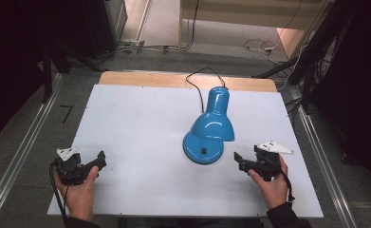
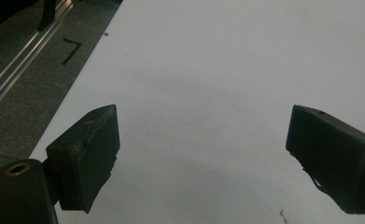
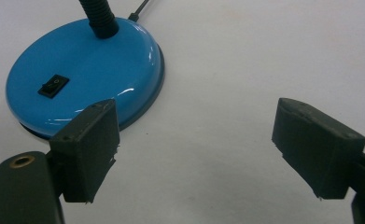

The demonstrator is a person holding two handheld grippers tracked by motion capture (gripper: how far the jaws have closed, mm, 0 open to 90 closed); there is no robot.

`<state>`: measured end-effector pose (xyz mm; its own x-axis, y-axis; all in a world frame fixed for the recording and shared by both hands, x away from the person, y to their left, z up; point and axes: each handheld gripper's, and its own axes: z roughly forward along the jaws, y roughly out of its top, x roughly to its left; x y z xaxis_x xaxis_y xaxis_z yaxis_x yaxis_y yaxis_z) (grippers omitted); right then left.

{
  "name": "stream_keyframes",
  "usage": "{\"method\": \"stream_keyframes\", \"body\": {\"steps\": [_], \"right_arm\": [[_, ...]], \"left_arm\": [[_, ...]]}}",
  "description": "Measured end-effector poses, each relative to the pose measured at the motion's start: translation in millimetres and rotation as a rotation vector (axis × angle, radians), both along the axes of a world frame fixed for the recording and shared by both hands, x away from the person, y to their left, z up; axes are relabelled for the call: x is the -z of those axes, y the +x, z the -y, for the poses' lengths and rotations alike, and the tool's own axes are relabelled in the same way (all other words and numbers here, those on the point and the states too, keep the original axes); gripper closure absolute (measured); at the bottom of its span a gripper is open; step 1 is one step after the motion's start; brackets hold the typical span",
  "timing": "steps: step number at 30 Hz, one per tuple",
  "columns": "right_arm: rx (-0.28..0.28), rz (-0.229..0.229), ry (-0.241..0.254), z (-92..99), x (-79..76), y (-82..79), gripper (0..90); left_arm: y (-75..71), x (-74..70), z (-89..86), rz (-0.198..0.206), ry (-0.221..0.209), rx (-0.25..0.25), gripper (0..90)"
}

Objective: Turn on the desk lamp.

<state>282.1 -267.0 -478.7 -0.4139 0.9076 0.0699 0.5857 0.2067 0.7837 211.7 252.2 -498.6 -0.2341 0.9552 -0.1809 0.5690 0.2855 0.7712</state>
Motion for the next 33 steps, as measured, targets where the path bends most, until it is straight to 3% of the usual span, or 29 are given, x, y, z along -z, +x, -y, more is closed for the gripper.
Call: {"method": "stream_keyframes", "body": {"steps": [33], "right_arm": [[-0.067, 0.012, -0.002, -33.7, -1.6, 4.8, 18.6]], "left_arm": [[-0.2, -0.1, -0.3, 0.000, -0.003, 0.001, 11.0]]}}
